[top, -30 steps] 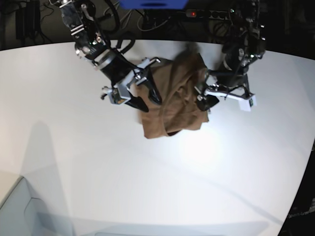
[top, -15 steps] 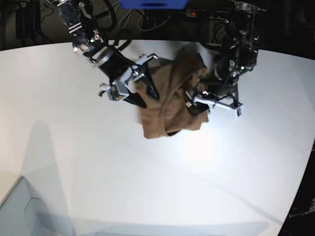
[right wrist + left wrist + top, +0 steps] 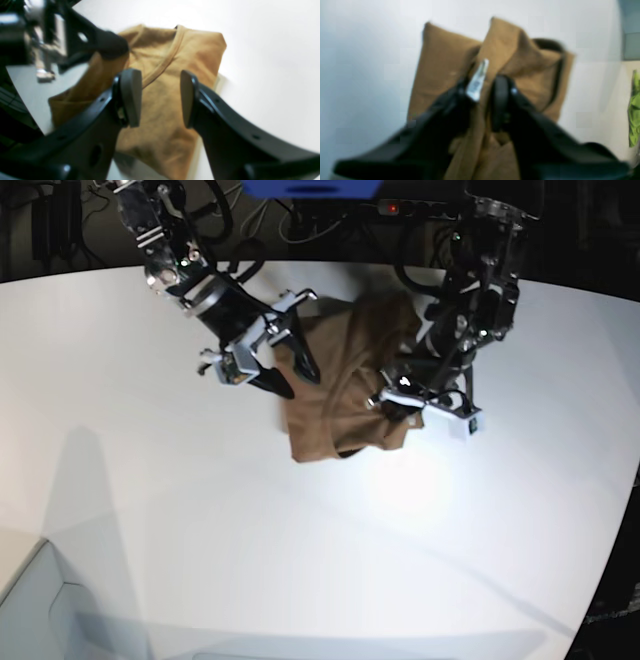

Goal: Layout the t-shirt on the table in an organized manner, then fold the t-shirt properly
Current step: 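Grasp the bundle edges with both grippers and tuck the loose fabric under, then open the right gripper and lift it away while the left gripper holds the bundle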

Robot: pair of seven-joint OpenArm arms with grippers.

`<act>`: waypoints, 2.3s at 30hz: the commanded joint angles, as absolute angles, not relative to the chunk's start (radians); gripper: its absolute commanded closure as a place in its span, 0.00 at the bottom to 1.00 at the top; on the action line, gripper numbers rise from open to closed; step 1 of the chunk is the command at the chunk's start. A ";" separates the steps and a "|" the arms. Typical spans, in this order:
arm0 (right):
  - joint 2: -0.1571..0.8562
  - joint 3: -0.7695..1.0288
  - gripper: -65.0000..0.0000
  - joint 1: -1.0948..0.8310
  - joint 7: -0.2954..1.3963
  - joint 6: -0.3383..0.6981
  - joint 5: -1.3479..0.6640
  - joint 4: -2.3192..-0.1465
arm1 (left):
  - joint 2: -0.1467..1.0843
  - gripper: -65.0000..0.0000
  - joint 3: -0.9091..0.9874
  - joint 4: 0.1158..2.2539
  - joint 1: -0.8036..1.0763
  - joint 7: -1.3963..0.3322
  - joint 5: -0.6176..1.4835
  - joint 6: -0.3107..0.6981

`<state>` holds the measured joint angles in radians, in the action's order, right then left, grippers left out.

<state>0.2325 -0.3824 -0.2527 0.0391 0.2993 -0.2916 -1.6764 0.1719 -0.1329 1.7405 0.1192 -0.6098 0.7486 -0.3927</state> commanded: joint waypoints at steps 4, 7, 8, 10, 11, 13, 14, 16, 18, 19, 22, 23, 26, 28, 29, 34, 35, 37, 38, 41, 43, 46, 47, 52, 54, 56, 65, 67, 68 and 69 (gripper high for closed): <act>0.234 -0.381 0.60 -0.245 0.008 0.311 -0.302 -1.693 | 0.209 1.00 -0.131 1.825 0.119 -0.601 0.780 -0.406; 0.234 -0.381 0.60 -0.243 0.008 0.311 -0.302 -1.693 | 0.213 1.00 -0.127 1.870 0.156 -0.596 0.774 -0.406; 0.234 -0.381 0.60 -0.243 0.008 0.311 -0.302 -1.693 | 0.213 1.00 -0.125 1.882 0.166 -0.596 0.774 -0.406; 0.234 -0.381 0.60 -0.242 0.008 0.311 -0.302 -1.693 | 0.213 1.00 -0.101 1.894 0.194 -0.596 0.774 -0.406; 0.234 -0.381 0.60 -0.242 0.008 0.311 -0.302 -1.693 | 0.211 1.00 -0.084 1.894 0.213 -0.596 0.779 -0.406; 0.234 -0.381 0.60 -0.242 0.008 0.311 -0.302 -1.693 | 0.206 1.00 -0.059 1.894 0.239 -0.596 0.779 -0.406; 0.234 -0.381 0.60 -0.242 0.008 0.311 -0.302 -1.692 | 0.205 1.00 -0.048 1.893 0.251 -0.596 0.779 -0.406; 0.234 -0.381 0.60 -0.240 0.008 0.311 -0.302 -1.692 | 0.206 1.00 -0.036 1.891 0.275 -0.595 0.774 -0.406; 0.232 -0.381 0.60 -0.239 0.008 0.311 -0.302 -1.692 | 0.208 1.00 -0.012 1.888 0.302 -0.595 0.774 -0.406; 0.231 -0.381 0.60 -0.239 0.008 0.311 -0.302 -1.692 | 0.206 1.00 0.001 1.883 0.311 -0.595 0.773 -0.406; 0.228 -0.381 0.60 -0.239 0.008 0.311 -0.302 -1.692 | 0.203 1.00 0.033 1.868 0.331 -0.595 0.773 -0.406; 0.228 -0.381 0.60 -0.239 0.008 0.311 -0.302 -1.692 | 0.202 1.00 0.036 1.860 0.334 -0.595 0.773 -0.406; 0.226 -0.381 0.60 -0.237 0.008 0.311 -0.302 -1.692 | 0.202 1.00 0.036 1.827 0.338 -0.595 0.773 -0.406; 0.226 -0.381 0.60 -0.237 0.008 0.311 -0.302 -1.692 | 0.202 1.00 0.033 1.791 0.338 -0.595 0.773 -0.406; 0.226 -0.381 0.60 -0.237 0.008 0.311 -0.302 -1.692 | 0.202 1.00 0.031 1.771 0.338 -0.595 0.773 -0.406; 0.229 -0.381 0.60 -0.237 0.008 0.311 -0.302 -1.692 | 0.200 1.00 0.027 1.689 0.337 -0.595 0.777 -0.406; 0.229 -0.381 0.60 -0.237 0.008 0.311 -0.302 -1.692 | 0.200 1.00 0.027 1.678 0.337 -0.595 0.776 -0.406; 0.231 -0.381 0.60 -0.237 0.008 0.311 -0.302 -1.692 | 0.200 0.99 0.027 1.662 0.337 -0.595 0.779 -0.404; 0.231 -0.381 0.60 -0.236 0.008 0.311 -0.302 -1.692 | 0.200 0.97 0.025 1.661 0.337 -0.595 0.780 -0.404; 0.228 -0.381 0.60 -0.222 0.008 0.311 -0.302 -1.690 | 0.200 0.81 0.025 1.672 0.340 -0.595 0.780 -0.404; 0.228 -0.381 0.60 -0.219 0.008 0.311 -0.302 -1.681 | 0.200 0.66 0.030 1.672 0.351 -0.595 0.780 -0.404; 0.228 -0.381 0.60 -0.216 0.008 0.311 -0.302 -1.676 | 0.200 0.44 0.033 1.712 0.352 -0.595 0.780 -0.404; 0.228 -0.381 0.60 -0.216 0.008 0.311 -0.302 -1.675 | 0.200 0.39 0.033 1.733 0.352 -0.595 0.780 -0.404; 0.226 -0.381 0.60 -0.216 0.008 0.311 -0.302 -1.675 | 0.205 0.21 0.033 1.857 0.367 -0.596 0.780 -0.404; 0.226 -0.381 0.60 -0.214 0.008 0.311 -0.302 -1.675 | 0.203 0.19 0.035 1.883 0.375 -0.596 0.780 -0.404; 0.226 -0.381 0.60 -0.214 0.008 0.311 -0.302 -1.675 | 0.203 0.19 0.035 1.890 0.380 -0.604 0.780 -0.404; 0.229 -0.381 0.60 -0.199 0.008 0.311 -0.302 -1.669 | 0.200 0.18 0.035 1.880 0.461 -0.595 0.780 -0.406; 0.229 -0.381 0.60 -0.196 0.008 0.311 -0.302 -1.669 | 0.200 0.18 0.035 1.853 0.455 -0.593 0.780 -0.406; 0.229 -0.381 0.60 -0.196 0.008 0.311 -0.302 -1.669 | 0.199 0.18 0.035 1.834 0.450 -0.593 0.780 -0.406; 0.229 -0.381 0.60 -0.196 0.008 0.311 -0.302 -1.669 | 0.197 0.18 0.035 1.817 0.438 -0.593 0.780 -0.406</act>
<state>0.2272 -0.3824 -0.2035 0.0414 0.2996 -0.2916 -1.6527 0.1963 0.0322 1.8118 0.4416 -0.5766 0.7631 -0.3893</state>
